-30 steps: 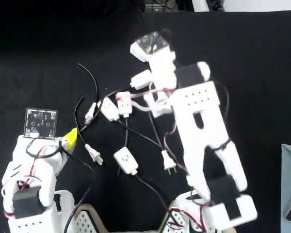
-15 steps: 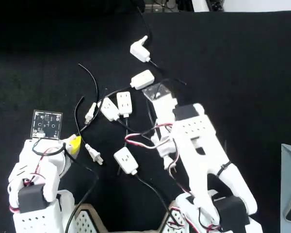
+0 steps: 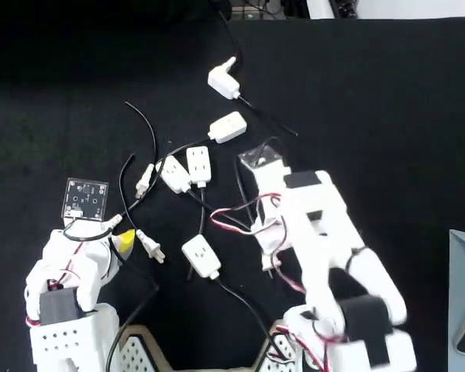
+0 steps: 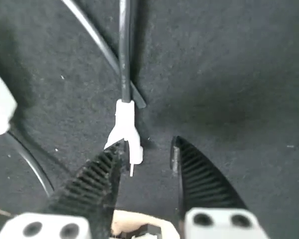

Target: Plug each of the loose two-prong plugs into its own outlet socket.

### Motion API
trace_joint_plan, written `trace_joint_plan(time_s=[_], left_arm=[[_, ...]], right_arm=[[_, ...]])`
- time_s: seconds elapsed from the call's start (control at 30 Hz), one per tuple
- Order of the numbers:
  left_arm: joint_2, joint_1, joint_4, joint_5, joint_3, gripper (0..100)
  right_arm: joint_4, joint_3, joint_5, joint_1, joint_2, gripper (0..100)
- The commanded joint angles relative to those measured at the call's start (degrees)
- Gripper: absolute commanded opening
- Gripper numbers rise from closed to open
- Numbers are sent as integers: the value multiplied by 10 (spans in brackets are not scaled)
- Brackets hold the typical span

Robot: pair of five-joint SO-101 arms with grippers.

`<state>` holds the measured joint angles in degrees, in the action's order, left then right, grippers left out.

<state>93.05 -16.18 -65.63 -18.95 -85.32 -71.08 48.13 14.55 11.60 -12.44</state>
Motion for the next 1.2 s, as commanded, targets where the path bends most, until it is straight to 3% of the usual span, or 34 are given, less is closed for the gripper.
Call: trace_joint_plan(time_s=[0.0, 0.23, 0.53, 0.77, 0.93, 1.17], left_arm=[[2, 3, 11, -4, 0, 314], [2, 3, 11, -4, 0, 314], [2, 3, 11, -4, -1, 314], [2, 3, 11, -4, -1, 314], [2, 3, 10, -4, -1, 314], [2, 3, 9, -4, -1, 314]], right_arm=[[0, -40, 4, 1, 53, 132], [0, -53, 3, 15, 112, 131], [-5, -56, -39, 108, 119, 131], [-8, -56, -39, 109, 120, 126], [-11, -63, -35, 107, 119, 8], [-120, -151, -19, 86, 114, 11]])
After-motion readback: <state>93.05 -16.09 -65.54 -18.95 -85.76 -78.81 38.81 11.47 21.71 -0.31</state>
